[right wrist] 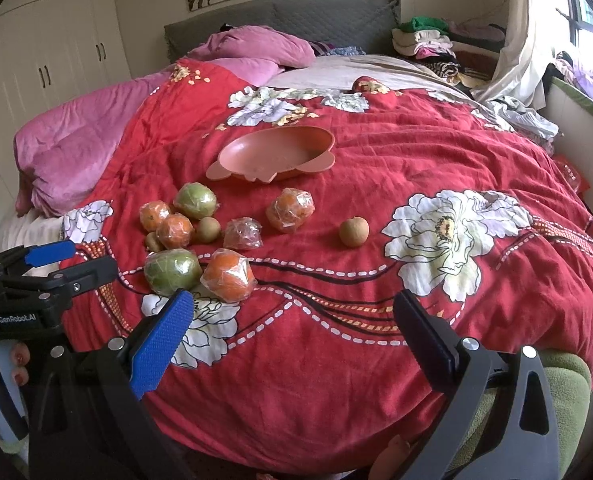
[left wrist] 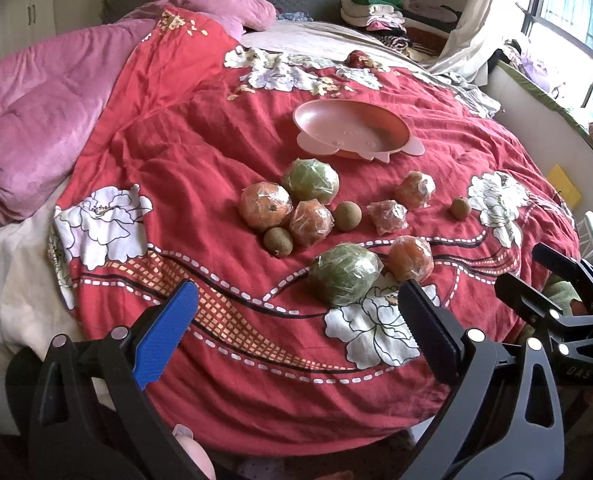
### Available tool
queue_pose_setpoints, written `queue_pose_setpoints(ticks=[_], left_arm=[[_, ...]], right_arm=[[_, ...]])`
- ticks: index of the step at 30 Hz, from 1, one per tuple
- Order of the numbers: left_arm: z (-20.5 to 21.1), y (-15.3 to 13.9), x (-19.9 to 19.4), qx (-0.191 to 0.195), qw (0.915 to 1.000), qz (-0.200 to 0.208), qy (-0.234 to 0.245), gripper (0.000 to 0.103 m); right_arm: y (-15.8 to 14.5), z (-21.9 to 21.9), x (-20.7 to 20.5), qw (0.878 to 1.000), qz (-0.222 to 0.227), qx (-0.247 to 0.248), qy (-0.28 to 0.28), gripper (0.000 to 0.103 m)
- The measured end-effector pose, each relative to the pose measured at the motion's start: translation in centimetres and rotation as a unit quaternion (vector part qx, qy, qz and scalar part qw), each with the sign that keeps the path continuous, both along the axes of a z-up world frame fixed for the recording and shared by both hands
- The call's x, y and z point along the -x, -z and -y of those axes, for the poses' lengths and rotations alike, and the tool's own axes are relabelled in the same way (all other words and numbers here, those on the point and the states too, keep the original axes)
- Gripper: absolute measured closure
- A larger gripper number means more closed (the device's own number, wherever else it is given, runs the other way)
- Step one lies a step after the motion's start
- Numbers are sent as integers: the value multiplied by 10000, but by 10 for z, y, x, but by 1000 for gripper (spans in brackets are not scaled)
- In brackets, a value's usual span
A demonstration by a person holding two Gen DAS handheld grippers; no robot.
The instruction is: Organize fruits
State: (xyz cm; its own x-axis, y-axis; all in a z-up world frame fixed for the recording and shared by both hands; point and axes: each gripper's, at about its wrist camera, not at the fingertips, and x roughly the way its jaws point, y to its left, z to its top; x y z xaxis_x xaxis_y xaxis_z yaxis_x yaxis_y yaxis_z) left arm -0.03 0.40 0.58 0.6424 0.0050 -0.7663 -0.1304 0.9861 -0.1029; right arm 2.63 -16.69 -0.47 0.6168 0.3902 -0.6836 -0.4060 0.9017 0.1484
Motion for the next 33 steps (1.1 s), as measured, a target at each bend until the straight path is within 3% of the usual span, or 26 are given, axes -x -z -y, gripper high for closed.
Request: queue_pose_setpoints(ticks=[33], left_arm=[[2,0,0,65,10000,-4,11,9]], right_arm=[[4,0,-2,10000,-30,15,-9,4]])
